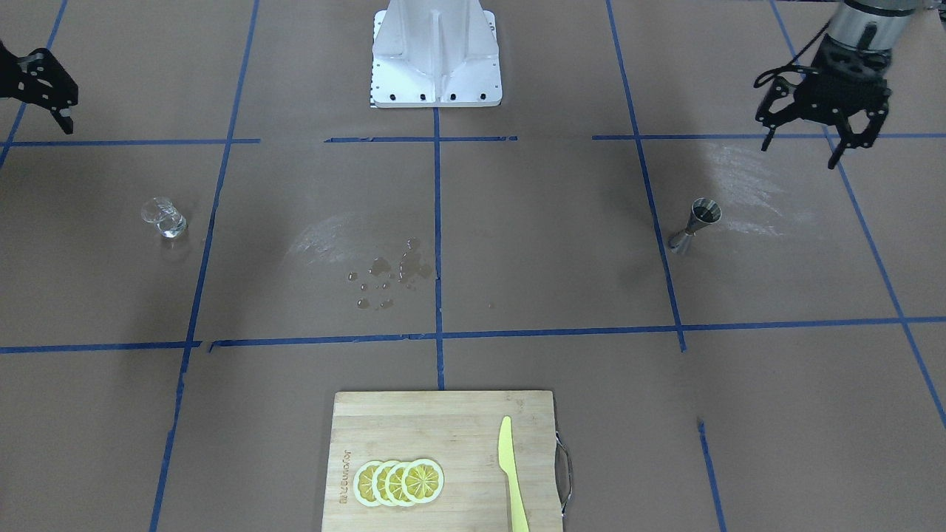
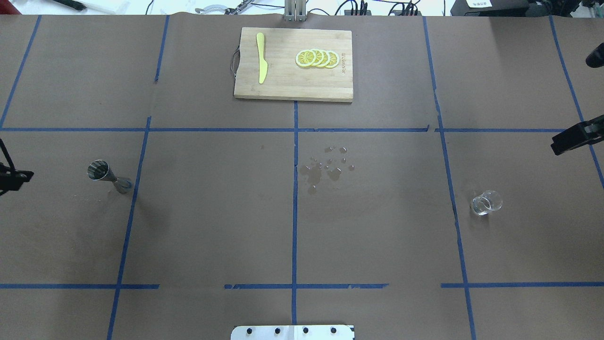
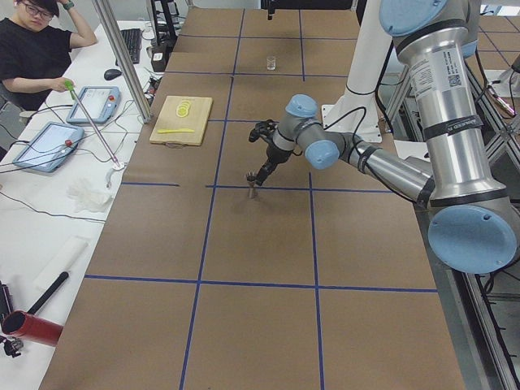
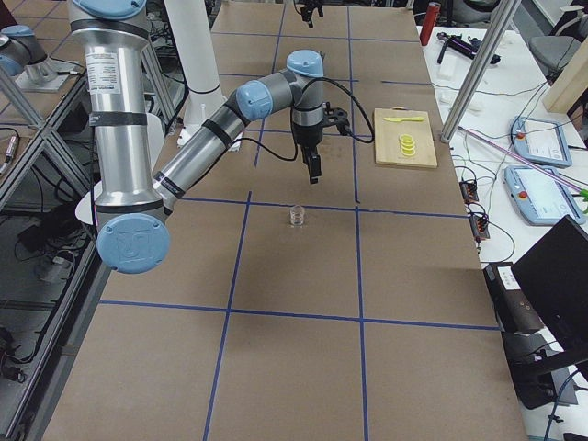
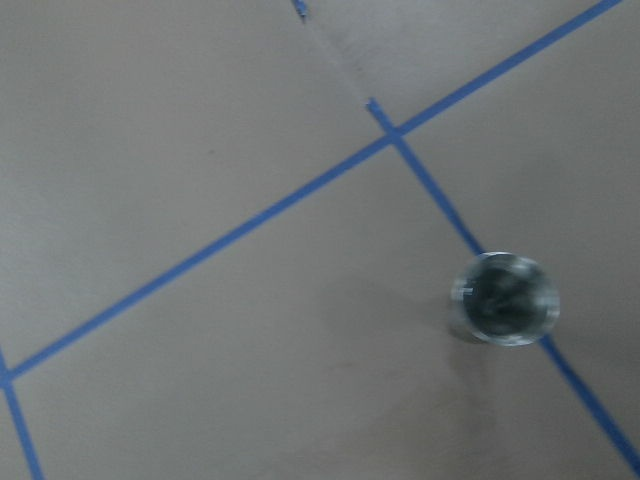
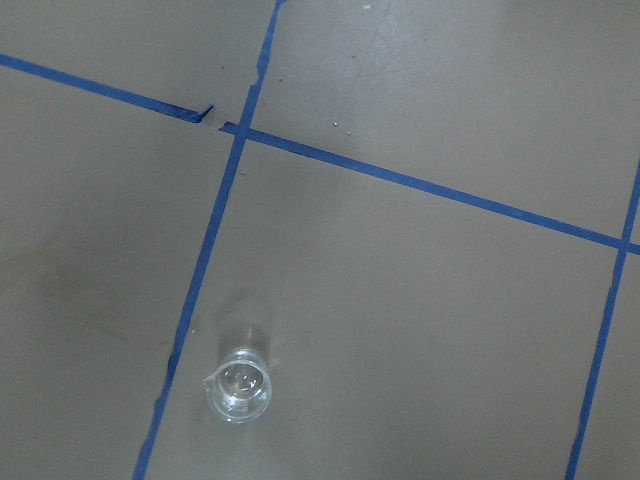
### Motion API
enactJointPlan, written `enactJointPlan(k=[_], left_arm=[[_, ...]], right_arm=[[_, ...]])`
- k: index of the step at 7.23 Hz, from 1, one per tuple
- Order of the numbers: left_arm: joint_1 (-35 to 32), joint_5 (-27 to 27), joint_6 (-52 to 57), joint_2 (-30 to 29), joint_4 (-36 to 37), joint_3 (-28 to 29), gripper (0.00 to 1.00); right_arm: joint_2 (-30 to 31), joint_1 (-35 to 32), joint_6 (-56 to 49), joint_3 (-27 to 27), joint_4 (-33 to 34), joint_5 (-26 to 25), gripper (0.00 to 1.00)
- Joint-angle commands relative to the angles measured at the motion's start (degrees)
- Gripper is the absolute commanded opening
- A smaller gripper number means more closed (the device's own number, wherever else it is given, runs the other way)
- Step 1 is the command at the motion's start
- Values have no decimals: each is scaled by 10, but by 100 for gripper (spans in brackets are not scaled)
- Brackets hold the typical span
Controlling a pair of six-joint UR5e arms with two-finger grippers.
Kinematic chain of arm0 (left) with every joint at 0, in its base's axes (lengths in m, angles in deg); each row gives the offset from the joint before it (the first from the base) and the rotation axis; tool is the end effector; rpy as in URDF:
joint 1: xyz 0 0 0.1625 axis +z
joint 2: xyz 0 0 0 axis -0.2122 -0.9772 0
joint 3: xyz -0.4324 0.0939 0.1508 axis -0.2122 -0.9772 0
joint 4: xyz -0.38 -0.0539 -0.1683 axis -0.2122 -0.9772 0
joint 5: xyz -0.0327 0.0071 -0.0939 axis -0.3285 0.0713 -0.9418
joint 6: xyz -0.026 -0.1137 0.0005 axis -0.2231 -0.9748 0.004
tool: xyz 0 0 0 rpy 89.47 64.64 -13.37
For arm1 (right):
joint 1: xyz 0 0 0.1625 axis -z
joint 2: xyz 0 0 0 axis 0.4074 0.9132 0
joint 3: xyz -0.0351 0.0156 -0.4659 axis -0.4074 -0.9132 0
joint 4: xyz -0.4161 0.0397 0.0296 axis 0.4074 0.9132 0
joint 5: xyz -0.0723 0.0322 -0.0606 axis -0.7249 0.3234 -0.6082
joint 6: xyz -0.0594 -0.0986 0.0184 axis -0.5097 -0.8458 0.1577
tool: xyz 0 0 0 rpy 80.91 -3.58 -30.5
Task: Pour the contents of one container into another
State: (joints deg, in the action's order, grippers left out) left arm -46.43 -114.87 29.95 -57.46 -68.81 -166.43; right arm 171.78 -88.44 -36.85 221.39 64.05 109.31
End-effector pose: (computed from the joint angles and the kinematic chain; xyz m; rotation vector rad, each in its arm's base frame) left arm 0.1403 -0.3952 0.5000 0.5141 0.6613 0.4232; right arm -0.1231 -0.4275 0.3998 0.1634 -0.6396 -0.2230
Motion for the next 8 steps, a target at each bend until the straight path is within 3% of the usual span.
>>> enactJointPlan(k=[1, 3, 5, 8], left_arm=[[-143, -103, 144, -52, 2, 112, 100], [-204, -129, 159, -72, 28, 181, 100], [-247, -195, 160, -78, 39, 217, 100], [-260, -194, 119, -102, 19, 274, 100]], right_arm=[[-1, -76, -111, -66, -3, 53, 100], [10, -169, -168, -136, 0, 109, 100], [42, -184, -160, -146, -4, 114, 100], [14, -174, -159, -250, -24, 114, 100]])
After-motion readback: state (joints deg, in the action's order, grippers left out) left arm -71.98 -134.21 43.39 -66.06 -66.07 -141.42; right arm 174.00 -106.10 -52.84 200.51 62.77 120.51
